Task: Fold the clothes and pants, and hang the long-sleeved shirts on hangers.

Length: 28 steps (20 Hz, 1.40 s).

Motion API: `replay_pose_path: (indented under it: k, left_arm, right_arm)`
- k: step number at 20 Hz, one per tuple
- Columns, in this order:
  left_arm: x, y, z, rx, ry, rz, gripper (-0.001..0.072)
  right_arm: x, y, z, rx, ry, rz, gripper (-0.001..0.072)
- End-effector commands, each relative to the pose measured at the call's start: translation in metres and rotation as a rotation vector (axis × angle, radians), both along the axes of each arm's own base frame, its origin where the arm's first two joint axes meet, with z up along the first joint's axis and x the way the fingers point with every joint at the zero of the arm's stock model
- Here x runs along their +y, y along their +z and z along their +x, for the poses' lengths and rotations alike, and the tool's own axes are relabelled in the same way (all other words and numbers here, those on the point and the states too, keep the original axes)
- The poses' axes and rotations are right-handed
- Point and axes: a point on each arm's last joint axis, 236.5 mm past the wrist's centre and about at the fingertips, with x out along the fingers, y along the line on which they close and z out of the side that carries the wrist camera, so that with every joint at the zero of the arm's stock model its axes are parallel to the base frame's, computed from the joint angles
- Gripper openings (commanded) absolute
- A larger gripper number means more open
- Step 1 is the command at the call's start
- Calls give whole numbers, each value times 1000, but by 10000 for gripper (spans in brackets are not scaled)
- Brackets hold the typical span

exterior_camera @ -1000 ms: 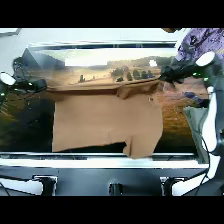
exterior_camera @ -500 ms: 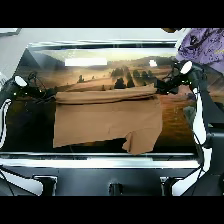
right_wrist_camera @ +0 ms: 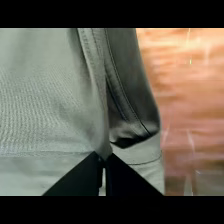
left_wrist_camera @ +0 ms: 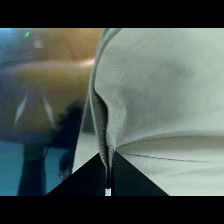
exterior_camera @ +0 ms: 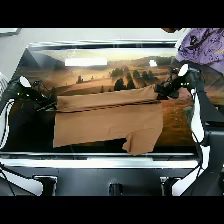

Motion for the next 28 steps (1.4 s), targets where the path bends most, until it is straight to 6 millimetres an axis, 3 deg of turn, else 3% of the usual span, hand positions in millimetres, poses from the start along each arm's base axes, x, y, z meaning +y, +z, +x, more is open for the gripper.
replay_pose_path:
  k: [1, 4, 5, 6, 7, 8, 9, 11, 13, 15, 17, 19, 21, 24, 28]
  left_arm:
    - [8, -11, -8, 47, -9, 37, 15]
    - [5, -24, -10, 75, -7, 26, 19]
    - [5, -26, -10, 77, -7, 25, 55]
    - [6, -26, -8, 70, -5, 27, 161]
    - [6, -25, -7, 63, -5, 28, 202]
    - [6, -23, -5, 57, -4, 29, 202]
    - [6, -19, -3, 51, -5, 30, 259]
    - [7, -5, 2, 30, -6, 33, 685]
    - [16, 27, 8, -14, -10, 59, 706]
    - [35, 70, 7, -86, 0, 119, 706]
    - [54, 108, -8, -145, 39, 159, 706]
    - [66, 122, -34, -169, 90, 164, 705]
    - [69, 112, -70, -150, 158, 133, 705]
    - [62, 84, -120, -96, 204, 102, 705]
    - [47, 57, -158, -40, 205, 86, 706]
  right_arm:
    - [1, -12, -8, 53, 5, 4, 25]
    - [5, -17, -9, 64, 4, 22, 25]
    - [7, -17, -9, 65, 3, 33, 26]
    - [11, -16, -8, 63, 1, 48, 27]
    - [15, -15, -8, 63, 0, 65, 54]
    - [18, -14, -9, 67, 0, 80, 138]
    - [23, -12, -9, 69, -1, 101, 204]
    - [34, -6, -16, 92, 5, 152, 369]
    - [31, 14, -23, 90, 21, 154, 406]
    - [13, 49, -34, 46, 75, 125, 466]
    - [-16, 86, -43, -21, 27, 150, 485]
    - [-33, 99, -69, -41, -29, 229, 485]
    - [-33, 80, -113, 18, -84, 301, 484]
    - [-12, 31, -183, 123, -115, 343, 484]
    - [23, -19, -258, 251, -134, 413, 484]
